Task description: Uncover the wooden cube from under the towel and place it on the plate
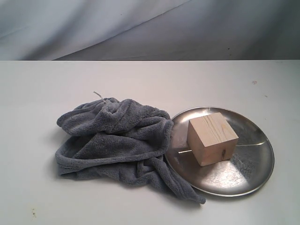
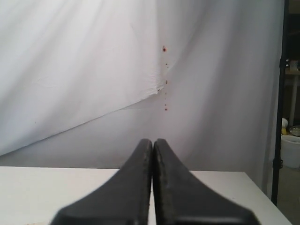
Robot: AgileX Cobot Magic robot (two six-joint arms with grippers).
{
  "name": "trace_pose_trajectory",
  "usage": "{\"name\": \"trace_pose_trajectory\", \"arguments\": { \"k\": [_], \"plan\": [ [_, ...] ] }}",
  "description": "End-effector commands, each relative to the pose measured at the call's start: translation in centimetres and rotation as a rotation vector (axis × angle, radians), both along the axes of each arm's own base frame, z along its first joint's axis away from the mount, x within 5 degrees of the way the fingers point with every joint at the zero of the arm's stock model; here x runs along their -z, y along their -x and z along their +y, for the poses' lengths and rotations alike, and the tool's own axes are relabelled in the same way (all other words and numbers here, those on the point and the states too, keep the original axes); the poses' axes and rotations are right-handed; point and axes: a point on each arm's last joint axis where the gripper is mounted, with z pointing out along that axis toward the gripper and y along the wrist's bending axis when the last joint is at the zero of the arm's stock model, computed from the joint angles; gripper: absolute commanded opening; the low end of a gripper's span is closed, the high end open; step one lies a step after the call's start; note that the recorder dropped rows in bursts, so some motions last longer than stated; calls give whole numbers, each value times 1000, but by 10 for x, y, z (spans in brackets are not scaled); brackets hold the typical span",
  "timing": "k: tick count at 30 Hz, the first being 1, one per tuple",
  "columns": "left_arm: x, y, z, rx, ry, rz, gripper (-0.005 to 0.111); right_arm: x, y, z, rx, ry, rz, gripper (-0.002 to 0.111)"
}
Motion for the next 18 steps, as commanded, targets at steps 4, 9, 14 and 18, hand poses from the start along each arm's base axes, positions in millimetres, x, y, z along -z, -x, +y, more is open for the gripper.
{"name": "trace_pose_trajectory", "arguments": {
  "k": [4, 9, 14, 18],
  "plan": [
    [0, 0, 0, -3, 6, -10, 0, 8, -1, 0, 8, 4, 70, 0],
    [0, 0, 0, -3, 6, -10, 0, 15, -1, 0, 11, 47, 153, 0],
    [0, 0, 0, -3, 6, -10, 0, 17, -1, 0, 12, 55, 172, 0],
    [0, 0, 0, -3, 6, -10, 0, 17, -1, -1, 15, 75, 170, 0]
  ]
}}
